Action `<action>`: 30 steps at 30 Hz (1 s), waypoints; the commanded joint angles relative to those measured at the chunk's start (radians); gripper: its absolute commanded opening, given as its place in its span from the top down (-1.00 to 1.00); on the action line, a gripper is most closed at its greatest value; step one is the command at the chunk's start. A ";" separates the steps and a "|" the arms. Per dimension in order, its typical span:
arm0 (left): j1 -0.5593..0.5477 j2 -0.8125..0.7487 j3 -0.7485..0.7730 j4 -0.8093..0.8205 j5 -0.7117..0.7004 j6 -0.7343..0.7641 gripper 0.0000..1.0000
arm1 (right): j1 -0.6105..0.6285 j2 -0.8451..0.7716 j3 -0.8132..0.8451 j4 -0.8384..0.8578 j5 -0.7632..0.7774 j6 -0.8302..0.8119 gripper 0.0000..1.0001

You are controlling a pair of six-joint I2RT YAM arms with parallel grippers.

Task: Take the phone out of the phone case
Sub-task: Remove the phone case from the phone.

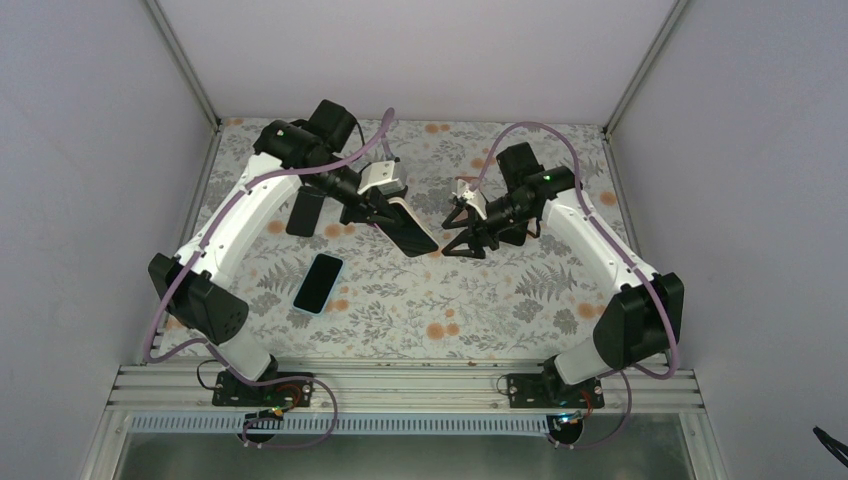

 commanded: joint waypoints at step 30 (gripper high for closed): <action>-0.031 -0.017 0.016 0.007 0.151 0.008 0.95 | 0.045 0.077 0.095 0.408 0.315 0.350 -0.48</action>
